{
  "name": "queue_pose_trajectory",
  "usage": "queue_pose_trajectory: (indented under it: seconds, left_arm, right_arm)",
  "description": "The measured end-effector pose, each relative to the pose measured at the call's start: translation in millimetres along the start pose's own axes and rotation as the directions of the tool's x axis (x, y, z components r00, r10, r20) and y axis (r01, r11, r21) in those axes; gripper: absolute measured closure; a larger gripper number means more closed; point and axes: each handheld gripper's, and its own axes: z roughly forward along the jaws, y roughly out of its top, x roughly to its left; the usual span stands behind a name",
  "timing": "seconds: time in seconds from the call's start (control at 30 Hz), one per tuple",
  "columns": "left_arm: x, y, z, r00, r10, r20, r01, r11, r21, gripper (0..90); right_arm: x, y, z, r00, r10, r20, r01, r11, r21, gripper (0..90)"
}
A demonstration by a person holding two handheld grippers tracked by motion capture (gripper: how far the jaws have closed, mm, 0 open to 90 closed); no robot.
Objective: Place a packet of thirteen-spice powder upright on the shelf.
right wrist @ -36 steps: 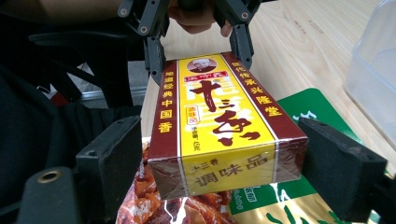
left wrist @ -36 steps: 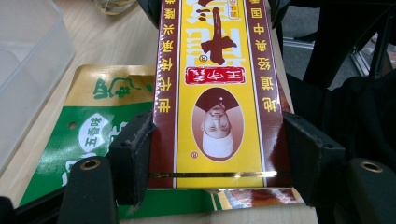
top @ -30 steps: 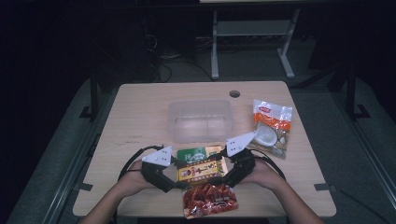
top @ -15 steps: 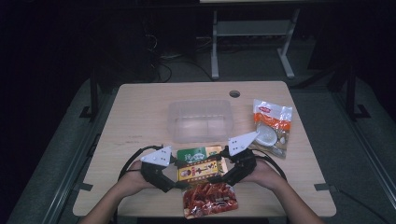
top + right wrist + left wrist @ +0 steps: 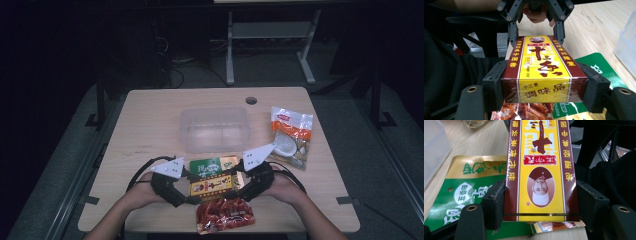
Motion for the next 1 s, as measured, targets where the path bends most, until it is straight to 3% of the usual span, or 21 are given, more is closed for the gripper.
queue_pose_trajectory:
  seconds: [0.13, 0.17, 0.27, 0.5, 0.73, 0.87, 0.9, 0.93, 0.97, 1.0]
  left_arm:
    - [0.1, -1.5, -1.2, 0.9997, -0.005, -0.025, 0.005, 0.9999, -0.012, 26.2]
    - [1.3, -3.4, -4.4, 0.9988, -0.028, -0.04, 0.027, 0.9994, -0.022, 24.4]
    - [2.6, -6.4, -9.1, 0.9974, -0.048, -0.055, 0.046, 0.9986, -0.026, 19.9]
    - [4.0, -24.1, -29.3, 0.9888, -0.092, -0.118, 0.096, 0.995, 0.028, 18.3]
    - [0.0, -33.9, -35.0, 0.9804, -0.119, -0.157, 0.129, 0.9903, 0.052, 18.3]
    - [-3.4, -37.1, -39.2, 0.9734, -0.136, -0.184, 0.147, 0.988, 0.046, 18.3]
    - [-5.2, -40.8, -42.1, 0.9656, -0.161, -0.204, 0.171, 0.9846, 0.035, 18.4]
    - [-5.2, -40.8, -42.1, 0.9656, -0.161, -0.204, 0.171, 0.9846, 0.035, 18.4]
    - [-7.5, -45.6, -44.2, 0.9573, -0.185, -0.222, 0.194, 0.9807, 0.02, 18.3]
    - [-9.2, -47.8, -44.7, 0.9539, -0.201, -0.223, 0.21, 0.9775, 0.018, 18.3]
  right_arm:
    - [-1.8, -0.2, -0.3, 0.9998, 0.016, 0.008, -0.016, 1.0, 0.004, 31.9]
    - [-3.0, -1.1, -0.8, 0.9996, 0.027, 0.006, -0.027, 1.0, 0.008, 32.0]
    - [-3.8, -2.5, -1.9, 0.9993, 0.034, 0.016, -0.034, 0.999, 0.016, 32.0]
    - [-4.2, -2.0, -7.9, 0.9981, 0.041, 0.046, -0.042, 0.999, 0.024, 32.0]
    - [-6.4, -1.3, -11.8, 0.9972, 0.051, 0.055, -0.053, 0.997, 0.048, 32.0]
    - [-8.6, -0.7, -13.2, 0.9955, 0.065, 0.069, -0.068, 0.997, 0.047, 32.0]
    - [-9.9, 1.4, -13.5, 0.9955, 0.049, 0.081, -0.054, 0.997, 0.059, 32.0]
    - [-9.9, 1.4, -13.5, 0.9955, 0.049, 0.081, -0.054, 0.997, 0.059, 32.0]
    - [-10.5, 4.1, -14.7, 0.9953, 0.046, 0.086, -0.051, 0.996, 0.068, 32.0]
    - [-11.3, 5.3, -15.6, 0.9954, 0.039, 0.087, -0.045, 0.996, 0.071, 32.0]
